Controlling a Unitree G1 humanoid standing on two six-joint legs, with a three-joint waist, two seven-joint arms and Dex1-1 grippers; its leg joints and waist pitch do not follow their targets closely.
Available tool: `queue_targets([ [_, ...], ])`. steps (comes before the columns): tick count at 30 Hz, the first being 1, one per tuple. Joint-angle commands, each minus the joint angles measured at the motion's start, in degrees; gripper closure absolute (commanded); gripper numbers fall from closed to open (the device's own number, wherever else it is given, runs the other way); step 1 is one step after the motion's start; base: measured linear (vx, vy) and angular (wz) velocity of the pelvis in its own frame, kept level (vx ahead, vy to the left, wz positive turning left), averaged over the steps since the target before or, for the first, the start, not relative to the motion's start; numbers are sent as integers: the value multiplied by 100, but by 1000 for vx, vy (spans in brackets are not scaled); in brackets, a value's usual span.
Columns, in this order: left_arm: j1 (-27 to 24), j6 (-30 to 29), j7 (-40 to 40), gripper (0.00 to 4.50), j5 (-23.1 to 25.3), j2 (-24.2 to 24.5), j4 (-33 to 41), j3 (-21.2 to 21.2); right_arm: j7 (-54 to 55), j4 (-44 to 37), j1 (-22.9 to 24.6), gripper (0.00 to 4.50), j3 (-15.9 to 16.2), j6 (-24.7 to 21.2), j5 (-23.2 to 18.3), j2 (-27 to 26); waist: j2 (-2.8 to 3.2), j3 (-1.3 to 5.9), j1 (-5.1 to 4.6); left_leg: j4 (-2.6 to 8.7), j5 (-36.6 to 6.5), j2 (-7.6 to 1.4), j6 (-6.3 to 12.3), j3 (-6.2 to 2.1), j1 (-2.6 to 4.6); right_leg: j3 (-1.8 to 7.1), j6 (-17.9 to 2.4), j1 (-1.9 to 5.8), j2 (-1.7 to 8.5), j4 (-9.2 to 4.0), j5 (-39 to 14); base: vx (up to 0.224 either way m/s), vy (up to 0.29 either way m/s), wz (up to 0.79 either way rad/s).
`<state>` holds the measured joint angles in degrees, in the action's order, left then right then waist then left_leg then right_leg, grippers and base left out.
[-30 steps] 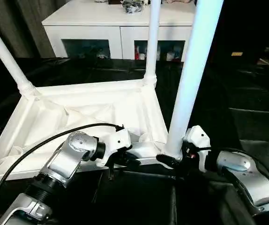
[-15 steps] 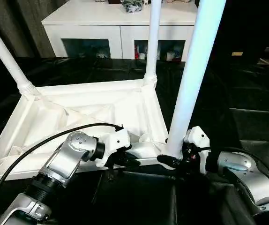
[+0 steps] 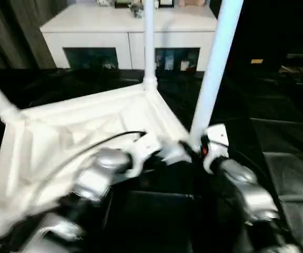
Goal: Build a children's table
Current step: Rotate leg to tighten
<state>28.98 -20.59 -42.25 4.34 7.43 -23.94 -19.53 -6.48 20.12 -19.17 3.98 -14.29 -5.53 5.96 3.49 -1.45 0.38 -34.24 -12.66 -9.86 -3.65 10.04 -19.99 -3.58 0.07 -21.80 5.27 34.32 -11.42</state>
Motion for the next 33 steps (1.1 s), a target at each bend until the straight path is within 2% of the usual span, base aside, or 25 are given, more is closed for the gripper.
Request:
queue_targets([
  [1, -40, -56, 926, 450, -60, -442, -485, 213, 708, 653, -106, 175, -116, -79, 166, -315, -94, 216, -2, 461, -1069, -245, 114, -91, -28, 253, -1217, 195, 310, -470, -1383, 0, 0, 0],
  [2, 20, 25, 1174, 450, 17, -623, -653, 191, 942, 858, -257, 175, -135, -10, 192, -518, -90, 228, -8, 457, -1017, -238, 151, -90, -23, 251, -1228, 186, 306, -475, -1331, 0, 0, 0],
  [3, 74, 67, 1362, 450, 10, -831, -767, 238, 1012, 1107, -443, 175, -77, 104, 254, -671, -92, 233, -5, 459, -967, -239, 173, -100, -34, 243, -1237, 208, 307, -465, -1259, 0, 0, 0],
  [5, 115, 108, 1445, 450, 10, -942, -825, 255, 1014, 1267, -572, 175, -32, 183, 289, -758, -100, 234, 3, 442, -962, -223, 334, -88, -50, 235, -1206, 220, 317, -480, -1293, 0, 0, 0],
  [6, 168, 163, 1533, 450, 42, -1035, -866, 247, 915, 1338, -684, 141, -88, 365, 175, -897, -93, 236, 10, 439, -952, -221, 375, -88, -54, 234, -1177, 224, 320, -484, -1329, 0, 0, 0],
  [8, 176, 163, 1473, 450, 113, -971, -808, 195, 864, 1249, -696, 106, -91, 463, 169, -912, -115, 244, 20, 437, -887, -227, 472, -87, -68, 228, -1118, 224, 322, -492, -1357, 0, 0, 0],
  [10, 177, 171, 1414, 450, 154, -911, -769, 159, 849, 1202, -698, 99, -52, 510, 223, -889, -92, 247, 15, 445, -852, -235, 518, -97, -86, 220, -1091, 221, 317, -476, -1332, 0, 0, 0],
  [11, 154, 246, 1295, 450, 151, -803, -718, 156, 860, 1088, -652, 70, -66, 576, 255, -846, -97, 246, 9, 454, -862, -239, 521, -106, -95, 215, -1081, 226, 322, -475, -1342, 0, 0, 0],
  [15, 42, 333, 863, 450, 209, -428, -461, 71, 771, 793, -563, 63, -120, 748, 340, -620, -85, 249, -31, 466, -946, -251, 495, -109, -104, 217, -1059, 222, 315, -474, -1323, 0, 0, 0],
  [17, -98, 291, 485, 450, 174, -140, -198, 48, 491, 537, -477, 24, -261, 769, 199, -443, -82, 258, -43, 452, -842, -243, 539, -97, -112, 222, -1130, 228, 321, -460, -1167, 0, 0, 0],
  [20, -265, 470, -149, 450, 69, 278, 106, -20, -203, 25, -267, 24, -141, 699, 127, -52, -68, 262, -13, 435, -684, -263, 652, -96, -108, 221, -1148, 232, 318, -443, -968, 0, 0, 0],
  [22, -338, 354, -506, 450, -52, 570, 273, 23, -957, -460, -41, 24, 13, 550, -85, 296, -57, 269, 12, 428, -633, -276, 724, -90, -91, 218, -1247, 231, 292, -399, -698, 0, 0, 0],
  [23, -387, 612, -1001, 450, -169, 860, 361, -63, -1609, -793, 158, 24, 249, 483, -145, 679, -43, 269, 36, 423, -598, -280, 751, -88, -86, 222, -1289, 225, 291, -386, -570, 0, 0, 0],
  [24, -402, 626, -1112, 450, -205, 918, 391, -75, -1753, -847, 202, 24, 320, 484, -131, 780, -43, 278, 40, 420, -543, -286, 772, -98, -94, 219, -1301, 238, 291, -369, -448, 0, 0, 0],
  [25, -480, 759, -1661, 450, -391, 1186, 565, -139, -2366, -1058, 396, 24, 612, 532, -53, 1216, -10, 276, 39, 420, -450, -298, 785, -108, -90, 211, -1380, 227, 288, -340, -228, 0, 0, 0],
  [26, -516, 701, -1948, 450, -512, 1320, 697, -154, -2749, -1197, 513, 24, 705, 457, -175, 1406, -29, 287, 42, 401, -422, -302, 835, -100, -84, 214, -1424, 236, 283, -321, -40, 0, 0, 0],
  [28, -538, 555, -2122, 450, -594, 1420, 824, -142, -3101, -1364, 622, 24, 760, 376, -337, 1562, -25, 295, 39, 385, -309, -307, 913, -94, -75, 222, -1568, 232, 285, -284, 273, 0, 0, 0],
  [30, -521, 395, -2346, 450, -689, 1565, 964, -97, -3671, -1732, 804, 24, 676, -20, -889, 1752, -31, 313, 45, 353, -160, -305, 994, -90, -70, 228, -1721, 234, 293, -255, 566, 0, 0, 0],
  [31, -504, 350, -2448, 450, -747, 1603, 995, -77, -3877, -1846, 853, 24, 682, -99, -1004, 1865, -53, 310, 81, 337, -66, -322, 1080, -96, -89, 231, -1773, 232, 298, -230, 713, 0, 0, 0],
  [33, -488, 337, -2565, 450, -788, 1647, 1017, -94, -4043, -1905, 878, 24, 700, -155, -1057, 1967, -56, 282, 107, 347, -201, -322, 1081, -85, -94, 224, -1786, 212, 301, -248, 477, 0, 0, 0],
])
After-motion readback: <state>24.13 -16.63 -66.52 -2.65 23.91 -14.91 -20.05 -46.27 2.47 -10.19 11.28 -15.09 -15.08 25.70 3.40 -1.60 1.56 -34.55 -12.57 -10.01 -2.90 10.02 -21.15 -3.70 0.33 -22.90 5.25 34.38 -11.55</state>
